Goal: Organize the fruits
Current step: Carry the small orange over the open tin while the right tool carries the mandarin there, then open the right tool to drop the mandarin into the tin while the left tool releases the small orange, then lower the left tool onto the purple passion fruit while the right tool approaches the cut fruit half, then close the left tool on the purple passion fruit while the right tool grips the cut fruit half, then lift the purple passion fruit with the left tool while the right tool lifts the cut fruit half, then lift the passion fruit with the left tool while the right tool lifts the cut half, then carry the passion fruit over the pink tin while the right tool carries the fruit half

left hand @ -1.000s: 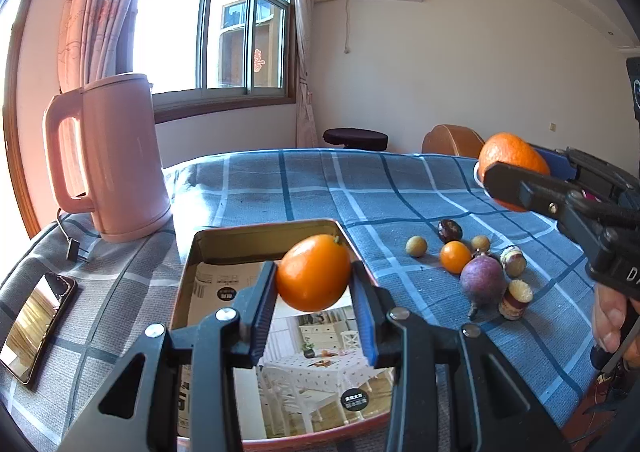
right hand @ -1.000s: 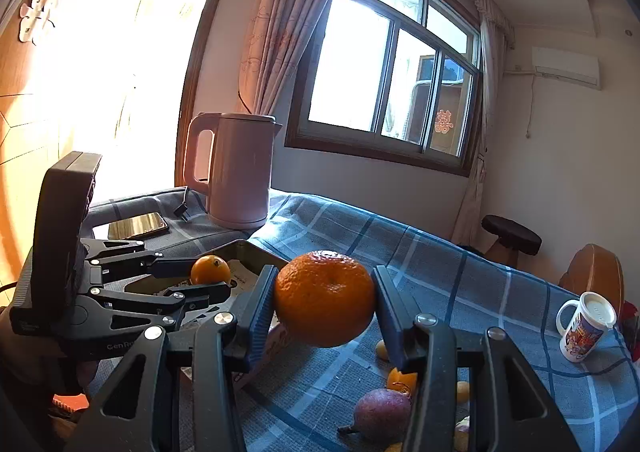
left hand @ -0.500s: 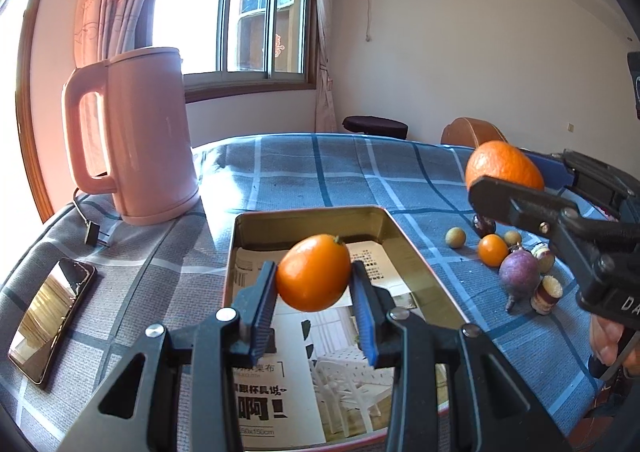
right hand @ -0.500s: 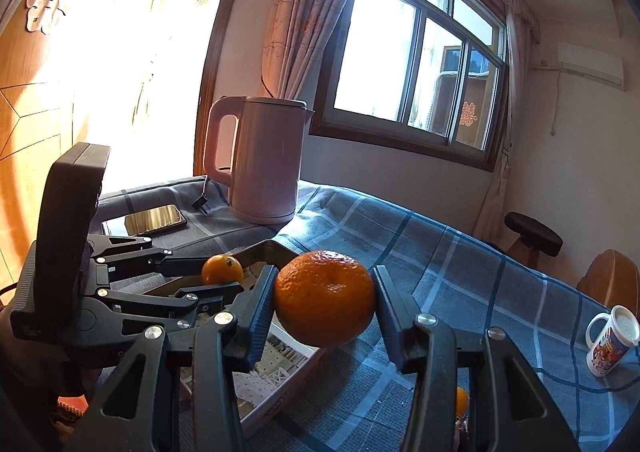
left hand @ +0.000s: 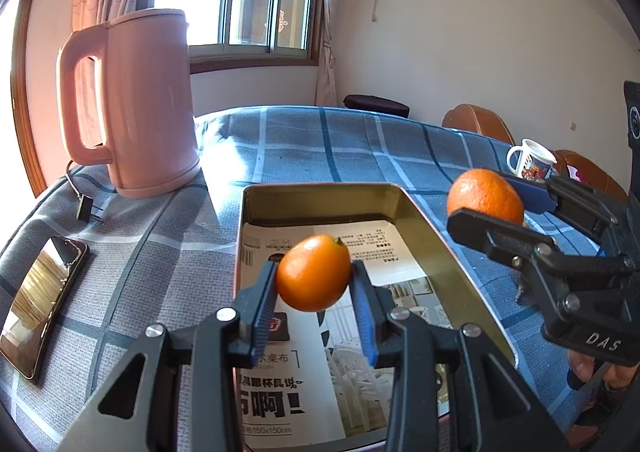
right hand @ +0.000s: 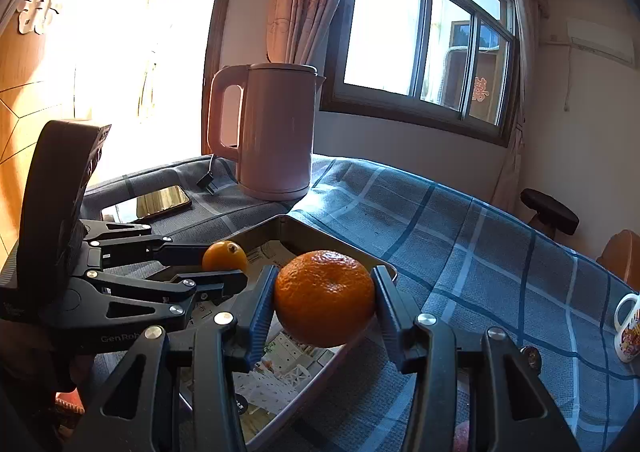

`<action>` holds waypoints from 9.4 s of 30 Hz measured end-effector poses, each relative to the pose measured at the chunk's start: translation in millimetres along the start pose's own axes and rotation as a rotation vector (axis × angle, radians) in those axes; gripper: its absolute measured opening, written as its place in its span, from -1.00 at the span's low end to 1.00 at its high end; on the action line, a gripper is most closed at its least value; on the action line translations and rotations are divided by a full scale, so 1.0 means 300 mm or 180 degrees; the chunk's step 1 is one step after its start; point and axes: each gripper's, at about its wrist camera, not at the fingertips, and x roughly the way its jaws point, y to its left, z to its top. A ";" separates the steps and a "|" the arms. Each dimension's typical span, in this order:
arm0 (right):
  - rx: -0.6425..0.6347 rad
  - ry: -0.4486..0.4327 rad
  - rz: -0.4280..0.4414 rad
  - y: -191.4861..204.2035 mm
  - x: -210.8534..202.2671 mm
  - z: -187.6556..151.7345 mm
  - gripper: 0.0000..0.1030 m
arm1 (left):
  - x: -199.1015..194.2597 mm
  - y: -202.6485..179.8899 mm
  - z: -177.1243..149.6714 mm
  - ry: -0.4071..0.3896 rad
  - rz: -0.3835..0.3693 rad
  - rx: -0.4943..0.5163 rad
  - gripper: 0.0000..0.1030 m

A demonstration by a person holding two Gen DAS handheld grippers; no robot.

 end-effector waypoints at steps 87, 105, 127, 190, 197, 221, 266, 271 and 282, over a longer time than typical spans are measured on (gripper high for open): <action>0.1018 0.0777 -0.1012 -0.373 -0.262 -0.376 -0.30 | 0.061 -0.582 -0.008 0.0162 -0.0764 0.0927 0.56; 0.1272 0.0624 -0.0931 -0.423 -0.300 -0.390 -0.30 | 0.211 -0.694 0.010 0.0670 -0.0953 0.1047 0.14; 0.1093 0.0355 -0.1005 -0.384 -0.342 -0.379 -0.30 | 0.136 -0.674 0.021 0.0312 -0.1146 0.1014 0.02; 0.0745 -0.0250 -0.1126 -0.313 -0.432 -0.377 -0.30 | -0.008 -0.592 0.030 -0.0508 -0.1018 0.0735 0.02; 0.0714 -0.0310 -0.1140 -0.305 -0.441 -0.378 -0.30 | -0.024 -0.584 0.026 -0.0601 -0.1003 0.0719 0.02; 0.0623 -0.0468 -0.1165 -0.287 -0.459 -0.383 -0.30 | -0.063 -0.573 0.018 -0.0811 -0.0966 0.0698 0.02; 0.0555 -0.0681 -0.1051 -0.276 -0.503 -0.326 -0.30 | -0.117 -0.520 0.009 -0.1080 -0.0817 0.0595 0.02; 0.0506 -0.0676 -0.1018 -0.269 -0.500 -0.290 -0.30 | -0.129 -0.511 0.011 -0.1078 -0.0800 0.0593 0.02; 0.0413 -0.0619 -0.0852 -0.254 -0.460 -0.202 -0.30 | -0.138 -0.469 0.010 -0.0978 -0.0710 0.0537 0.02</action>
